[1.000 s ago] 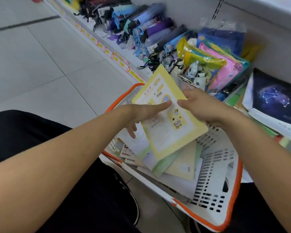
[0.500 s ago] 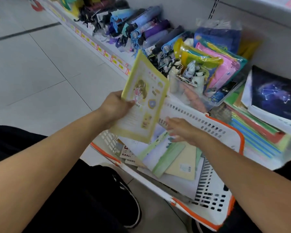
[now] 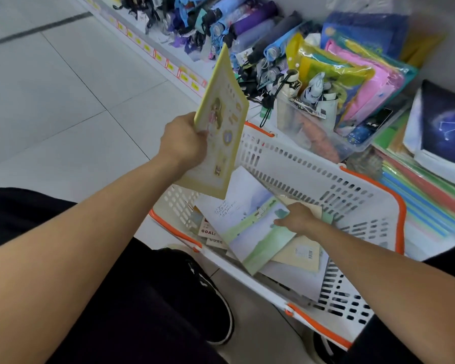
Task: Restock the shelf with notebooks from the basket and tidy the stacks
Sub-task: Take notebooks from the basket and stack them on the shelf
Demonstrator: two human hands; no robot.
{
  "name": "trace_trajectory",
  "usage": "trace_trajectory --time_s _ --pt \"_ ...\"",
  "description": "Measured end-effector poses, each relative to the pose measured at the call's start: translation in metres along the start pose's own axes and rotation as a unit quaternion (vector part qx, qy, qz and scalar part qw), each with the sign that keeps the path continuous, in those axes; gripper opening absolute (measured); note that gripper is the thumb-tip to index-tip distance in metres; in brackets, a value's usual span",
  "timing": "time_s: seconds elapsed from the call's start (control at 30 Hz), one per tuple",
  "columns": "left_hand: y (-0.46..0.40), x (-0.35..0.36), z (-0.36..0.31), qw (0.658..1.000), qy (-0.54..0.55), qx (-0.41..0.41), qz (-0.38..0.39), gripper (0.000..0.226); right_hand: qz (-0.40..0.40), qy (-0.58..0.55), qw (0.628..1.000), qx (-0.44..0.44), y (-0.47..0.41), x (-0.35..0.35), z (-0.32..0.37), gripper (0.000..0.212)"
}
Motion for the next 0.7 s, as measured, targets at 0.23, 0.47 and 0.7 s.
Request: trace_trajectory --time_s 0.23,0.47,0.7 --pt "-0.006 -0.009 0.005 0.998 0.031 -0.045 -0.018 0.03 -0.001 -0.142 0.985 -0.095 0.039 -0.058 0.062 0.053" --pt "-0.013 -0.033 -0.01 0.972 0.221 -0.079 -0.014 0.026 -0.129 -0.199 0.95 -0.203 0.132 -0.236 0.12 0.028" --pt "0.032 -0.019 -0.068 0.853 0.474 -0.087 0.2 0.022 -0.134 -0.463 0.845 -0.233 0.171 -0.255 0.133 0.019"
Point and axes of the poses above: each hand's wrist, its own y-axis away from the middle knuckle, its own x-axis out of the palm, z = x × y, the point moved 8 cm from there along -y, towards the middle knuckle, and after that the axes turned 11 degrees about -x, right-handed, at the moved point
